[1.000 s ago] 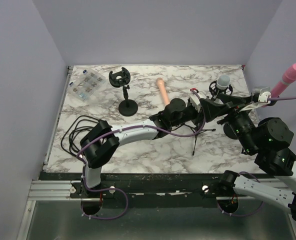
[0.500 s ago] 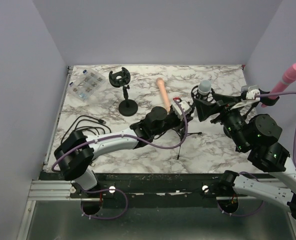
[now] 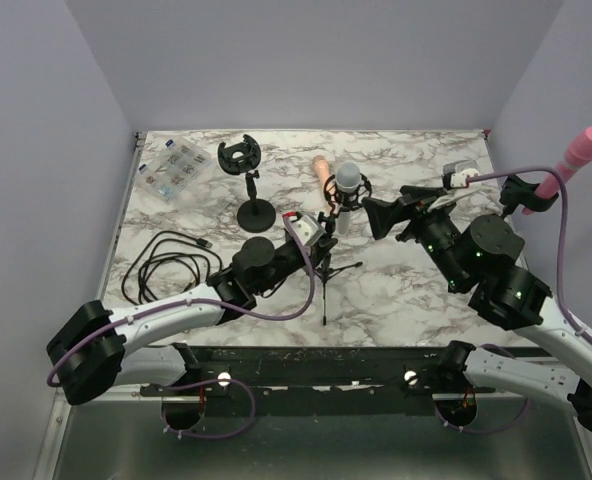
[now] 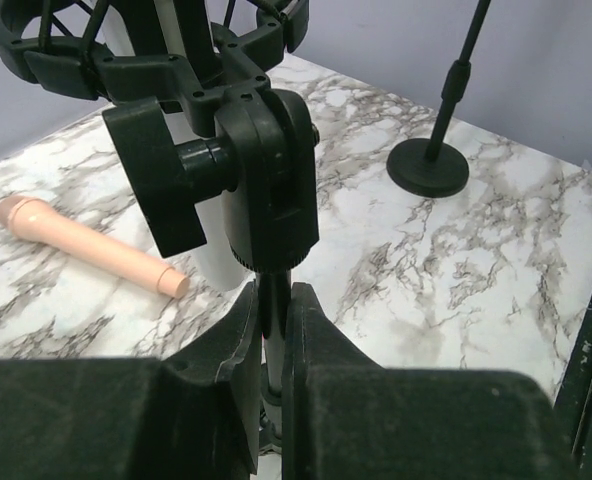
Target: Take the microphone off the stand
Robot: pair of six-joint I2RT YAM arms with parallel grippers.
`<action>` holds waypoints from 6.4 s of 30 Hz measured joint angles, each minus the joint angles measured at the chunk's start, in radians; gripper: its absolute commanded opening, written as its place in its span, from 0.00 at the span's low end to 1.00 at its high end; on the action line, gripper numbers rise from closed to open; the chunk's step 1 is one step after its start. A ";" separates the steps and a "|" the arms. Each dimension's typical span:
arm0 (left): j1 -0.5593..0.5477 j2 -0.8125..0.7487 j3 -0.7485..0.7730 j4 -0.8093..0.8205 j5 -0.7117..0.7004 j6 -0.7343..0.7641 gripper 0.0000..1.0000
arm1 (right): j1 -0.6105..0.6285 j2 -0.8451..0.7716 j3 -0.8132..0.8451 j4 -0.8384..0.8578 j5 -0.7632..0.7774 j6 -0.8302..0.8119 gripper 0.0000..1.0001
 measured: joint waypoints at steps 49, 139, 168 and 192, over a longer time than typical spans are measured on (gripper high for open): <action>0.064 -0.593 0.410 -0.681 -0.316 -0.043 0.99 | 0.000 0.431 0.150 0.093 0.108 -0.080 0.85; 0.079 -0.660 0.189 -0.620 -0.531 0.161 0.97 | -0.285 0.868 0.591 0.302 0.335 -0.510 0.14; 0.079 -0.599 0.190 -0.625 -0.531 0.161 0.97 | -0.578 1.448 0.960 -0.353 -0.220 -0.112 0.11; 0.079 -0.557 0.190 -0.632 -0.531 0.161 0.97 | -0.579 1.666 1.091 -0.202 -0.271 -0.086 0.33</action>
